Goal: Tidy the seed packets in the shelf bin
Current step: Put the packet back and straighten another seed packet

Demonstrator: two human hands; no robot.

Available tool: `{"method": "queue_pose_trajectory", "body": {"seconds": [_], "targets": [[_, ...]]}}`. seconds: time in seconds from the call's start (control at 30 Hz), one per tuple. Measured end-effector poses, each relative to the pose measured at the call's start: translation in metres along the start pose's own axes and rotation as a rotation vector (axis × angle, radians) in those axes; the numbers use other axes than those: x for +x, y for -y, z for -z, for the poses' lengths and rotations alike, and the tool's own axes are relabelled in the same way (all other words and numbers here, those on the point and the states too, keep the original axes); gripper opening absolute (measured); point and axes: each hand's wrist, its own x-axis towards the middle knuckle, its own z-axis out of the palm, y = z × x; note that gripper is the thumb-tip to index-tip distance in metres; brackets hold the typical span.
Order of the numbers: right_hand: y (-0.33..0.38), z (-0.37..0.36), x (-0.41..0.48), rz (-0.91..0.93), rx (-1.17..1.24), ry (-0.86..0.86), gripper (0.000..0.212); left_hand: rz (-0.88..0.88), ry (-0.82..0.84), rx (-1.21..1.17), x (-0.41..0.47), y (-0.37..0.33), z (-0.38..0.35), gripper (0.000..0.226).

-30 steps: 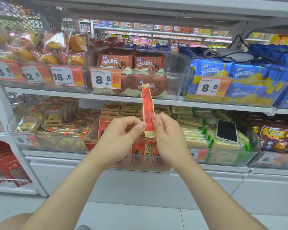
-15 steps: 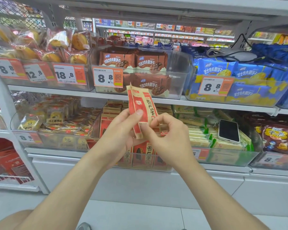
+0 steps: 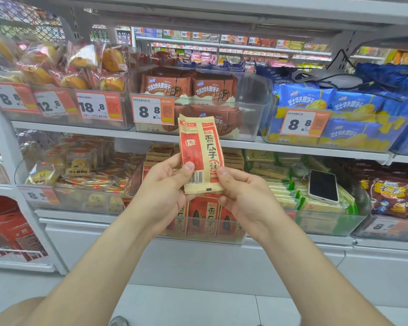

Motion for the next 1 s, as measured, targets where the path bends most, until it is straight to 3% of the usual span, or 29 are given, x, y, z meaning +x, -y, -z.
{"method": "queue_pose_trajectory", "body": {"seconds": [0.1, 0.2, 0.37, 0.47, 0.53, 0.6, 0.73, 0.87, 1.0], "targets": [[0.001, 0.001, 0.001, -0.049, 0.109, 0.009, 0.027, 0.008, 0.005, -0.015, -0.001, -0.001, 0.0, 0.031], [0.001, 0.002, 0.001, -0.047, 0.072, 0.003, 0.028, 0.015, 0.008, -0.025, -0.001, -0.003, 0.001, 0.032], [0.011, 0.011, 0.0, 0.109, -0.429, 0.014, 0.016, 0.02, -0.159, -0.022, 0.001, -0.001, 0.0, 0.032], [0.011, 0.017, -0.004, 0.001, -0.638, 0.188, 0.013, 0.034, -0.328, 0.025, 0.001, 0.001, -0.002, 0.042], [0.007, 0.016, -0.006, -0.032, -0.701, 0.256, 0.021, 0.057, -0.323, 0.102, -0.002, 0.002, -0.004, 0.042], [0.008, 0.011, -0.008, 0.043, -0.657, 0.191, 0.028, 0.07, -0.245, 0.129, -0.005, 0.003, -0.009, 0.038], [0.015, 0.004, -0.009, 0.206, -0.392, -0.08, 0.023, 0.067, -0.15, 0.189, -0.009, 0.012, -0.018, 0.03], [0.014, -0.001, -0.009, 0.023, -0.057, -0.093, 0.027, 0.059, -0.15, 0.119, -0.004, 0.021, -0.02, 0.026], [0.012, -0.001, -0.005, -0.002, 0.033, -0.085, 0.029, 0.07, -0.15, 0.09, 0.0, 0.024, -0.021, 0.029]]}}
